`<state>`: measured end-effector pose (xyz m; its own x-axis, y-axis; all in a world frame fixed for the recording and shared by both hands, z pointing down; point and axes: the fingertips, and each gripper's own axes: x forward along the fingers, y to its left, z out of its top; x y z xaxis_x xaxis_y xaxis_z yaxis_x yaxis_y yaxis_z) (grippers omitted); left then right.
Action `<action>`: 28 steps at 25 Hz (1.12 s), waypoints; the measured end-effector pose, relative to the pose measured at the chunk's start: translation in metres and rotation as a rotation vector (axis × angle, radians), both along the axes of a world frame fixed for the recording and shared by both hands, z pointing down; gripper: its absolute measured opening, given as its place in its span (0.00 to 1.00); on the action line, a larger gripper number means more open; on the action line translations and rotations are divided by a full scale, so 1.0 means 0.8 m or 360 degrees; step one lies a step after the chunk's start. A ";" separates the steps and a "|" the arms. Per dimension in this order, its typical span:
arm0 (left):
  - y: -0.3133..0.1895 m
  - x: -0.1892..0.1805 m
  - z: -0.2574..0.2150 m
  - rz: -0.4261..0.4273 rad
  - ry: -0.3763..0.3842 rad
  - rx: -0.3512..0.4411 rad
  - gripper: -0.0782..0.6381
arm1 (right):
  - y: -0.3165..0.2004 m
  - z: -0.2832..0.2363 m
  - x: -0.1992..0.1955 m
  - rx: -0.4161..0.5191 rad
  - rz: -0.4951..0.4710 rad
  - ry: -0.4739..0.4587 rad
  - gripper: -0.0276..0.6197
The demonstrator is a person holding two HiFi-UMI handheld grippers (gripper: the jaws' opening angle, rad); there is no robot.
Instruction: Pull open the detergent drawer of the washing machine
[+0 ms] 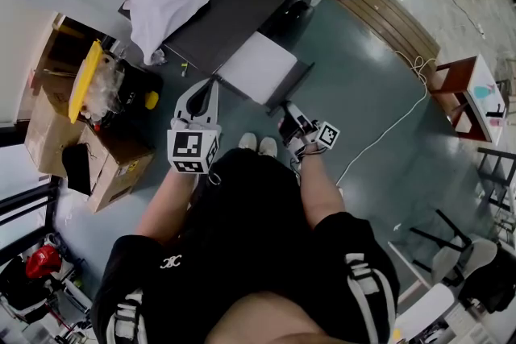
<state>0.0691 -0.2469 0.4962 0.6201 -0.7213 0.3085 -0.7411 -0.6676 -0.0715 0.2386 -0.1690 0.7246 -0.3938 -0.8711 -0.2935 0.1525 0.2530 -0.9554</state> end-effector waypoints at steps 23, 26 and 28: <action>0.007 0.027 -0.017 0.0096 0.0152 0.0029 0.11 | -0.017 -0.182 0.125 -0.0248 0.0753 0.1556 0.05; 0.004 0.034 -0.030 0.0115 0.0191 0.0044 0.11 | -0.020 -0.242 0.141 -0.0292 0.0944 0.1907 0.05; 0.001 0.041 -0.041 0.0133 0.0219 0.0051 0.11 | -0.021 -0.283 0.145 -0.0307 0.1039 0.2167 0.05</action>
<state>0.1017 -0.2458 0.4638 0.7132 -0.6735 0.1942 -0.6872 -0.7265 0.0044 0.3548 -0.1860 0.4981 0.1948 -0.9758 0.0992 -0.9300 -0.2159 -0.2974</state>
